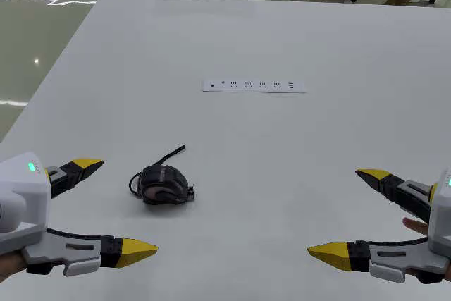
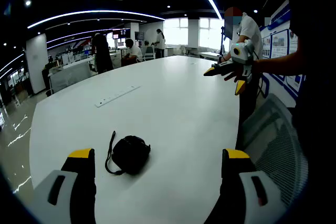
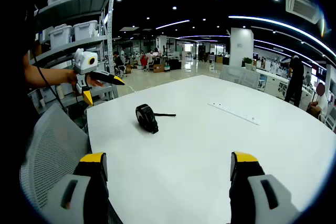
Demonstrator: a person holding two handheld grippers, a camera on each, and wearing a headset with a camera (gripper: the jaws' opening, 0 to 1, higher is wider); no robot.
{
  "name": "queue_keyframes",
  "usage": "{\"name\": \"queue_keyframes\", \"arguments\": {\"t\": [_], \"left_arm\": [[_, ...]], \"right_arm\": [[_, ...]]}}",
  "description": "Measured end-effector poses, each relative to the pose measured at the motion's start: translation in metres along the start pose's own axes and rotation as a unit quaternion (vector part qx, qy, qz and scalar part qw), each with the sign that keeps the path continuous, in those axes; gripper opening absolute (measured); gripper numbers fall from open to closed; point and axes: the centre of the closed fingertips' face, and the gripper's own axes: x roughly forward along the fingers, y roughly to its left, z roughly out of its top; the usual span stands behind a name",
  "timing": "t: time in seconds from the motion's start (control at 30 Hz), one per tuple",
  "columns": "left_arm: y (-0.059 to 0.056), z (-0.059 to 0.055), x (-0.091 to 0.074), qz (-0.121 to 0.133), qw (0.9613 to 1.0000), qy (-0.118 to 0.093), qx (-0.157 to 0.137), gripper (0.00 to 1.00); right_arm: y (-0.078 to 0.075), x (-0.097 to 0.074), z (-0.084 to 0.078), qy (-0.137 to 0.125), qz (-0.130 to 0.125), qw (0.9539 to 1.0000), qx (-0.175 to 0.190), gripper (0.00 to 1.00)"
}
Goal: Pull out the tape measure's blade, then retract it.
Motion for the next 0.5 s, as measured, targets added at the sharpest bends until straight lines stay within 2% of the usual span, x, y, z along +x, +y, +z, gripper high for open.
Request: {"name": "queue_keyframes", "arguments": {"t": [0.33,0.5], "left_arm": [[0.0018,0.0020,0.0033,0.004,1.0000,0.003,0.003,0.99],[0.0021,0.0017,0.0049,0.005,1.0000,0.006,0.003,0.99]], "right_arm": [[-0.0057,0.0065,-0.0010,-0.001,-0.004,1.0000,-0.005,1.00],[-0.0028,0.0057,0.0006,-0.001,-0.002,1.0000,-0.007,1.00]]}}
